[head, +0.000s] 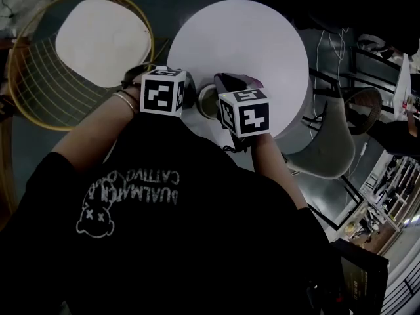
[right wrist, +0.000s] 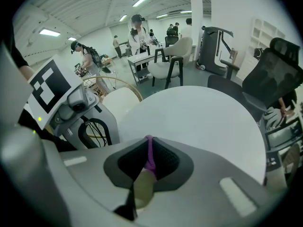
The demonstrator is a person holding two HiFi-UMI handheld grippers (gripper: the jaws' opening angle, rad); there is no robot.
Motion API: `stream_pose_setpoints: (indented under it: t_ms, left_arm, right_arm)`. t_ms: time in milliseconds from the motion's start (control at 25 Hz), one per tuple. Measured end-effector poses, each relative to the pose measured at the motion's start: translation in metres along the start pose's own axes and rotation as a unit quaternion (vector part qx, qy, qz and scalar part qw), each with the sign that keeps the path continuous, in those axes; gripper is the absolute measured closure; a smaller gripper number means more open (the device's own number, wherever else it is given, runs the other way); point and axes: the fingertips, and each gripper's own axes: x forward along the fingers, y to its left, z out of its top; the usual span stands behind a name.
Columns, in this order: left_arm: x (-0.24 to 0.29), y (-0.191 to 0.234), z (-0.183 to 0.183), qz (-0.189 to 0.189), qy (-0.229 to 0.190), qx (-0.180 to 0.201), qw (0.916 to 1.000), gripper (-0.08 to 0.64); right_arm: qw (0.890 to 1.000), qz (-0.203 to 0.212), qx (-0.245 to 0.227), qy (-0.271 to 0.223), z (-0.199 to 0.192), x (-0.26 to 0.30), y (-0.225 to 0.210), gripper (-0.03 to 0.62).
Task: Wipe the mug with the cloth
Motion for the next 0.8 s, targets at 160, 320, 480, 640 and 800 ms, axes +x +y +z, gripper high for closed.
stream_pose_setpoints:
  t_ms: [160,320,480,640,800]
  left_arm:
    - [-0.001,0.001,0.001,0.009,-0.007,-0.002,0.9999,0.485]
    - [-0.001,0.0,0.002,0.017,-0.007,0.006,0.9998,0.486]
    - [0.001,0.002,0.0,0.028,-0.014,0.011,0.9994,0.488]
    - [0.0,0.004,0.001,0.024,-0.015,0.014,0.9995,0.486]
    - [0.0,0.005,0.001,0.02,-0.015,0.01,0.9997,0.483]
  right_arm:
    - [1.0,0.001,-0.017,-0.002,0.001,-0.001,0.003,0.56]
    - [0.999,0.0,-0.032,-0.003,0.002,-0.001,0.009,0.56]
    - [0.999,0.007,-0.034,-0.011,0.004,0.002,0.016,0.56]
    - [0.999,0.015,-0.035,-0.014,0.005,-0.003,0.02,0.559]
    - [0.998,0.026,-0.05,-0.019,0.005,-0.005,0.027,0.56]
